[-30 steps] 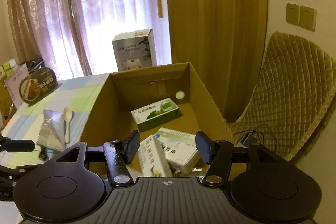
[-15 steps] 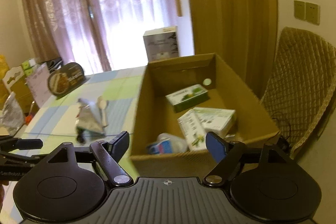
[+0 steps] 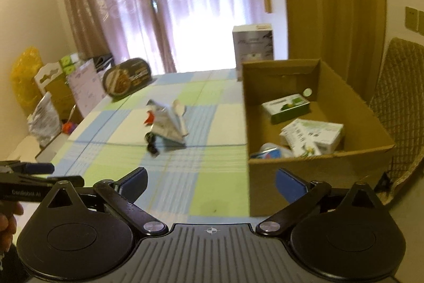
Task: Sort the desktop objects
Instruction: 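Withdraw both tools from the box back toward the silver foil bag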
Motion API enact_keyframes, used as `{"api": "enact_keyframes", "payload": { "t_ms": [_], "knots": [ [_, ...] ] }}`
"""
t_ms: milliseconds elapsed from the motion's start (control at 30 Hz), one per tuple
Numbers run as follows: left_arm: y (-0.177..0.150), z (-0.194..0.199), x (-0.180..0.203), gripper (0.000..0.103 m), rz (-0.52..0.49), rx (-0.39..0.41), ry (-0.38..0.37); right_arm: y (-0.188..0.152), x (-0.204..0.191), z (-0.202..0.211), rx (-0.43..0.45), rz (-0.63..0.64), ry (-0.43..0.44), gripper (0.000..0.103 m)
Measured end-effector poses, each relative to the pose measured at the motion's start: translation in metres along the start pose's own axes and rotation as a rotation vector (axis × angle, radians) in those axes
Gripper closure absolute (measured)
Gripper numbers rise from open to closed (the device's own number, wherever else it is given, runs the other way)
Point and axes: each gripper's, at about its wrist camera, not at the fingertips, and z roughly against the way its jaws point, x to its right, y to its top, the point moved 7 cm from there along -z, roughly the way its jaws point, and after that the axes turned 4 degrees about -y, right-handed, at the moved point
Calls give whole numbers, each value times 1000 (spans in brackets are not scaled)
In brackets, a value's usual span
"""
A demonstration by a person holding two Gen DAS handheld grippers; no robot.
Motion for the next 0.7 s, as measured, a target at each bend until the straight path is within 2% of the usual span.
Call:
{"api": "enact_keyframes", "payload": {
  "t_ms": [200,700],
  "knots": [
    [-7,8,-20,2,37,-3,28,-13,-20,-5,-41,41,20,2],
    [-14,4,-54,2,96,-19,51,-29,-49,-27,-96,128,36,2]
  ]
}}
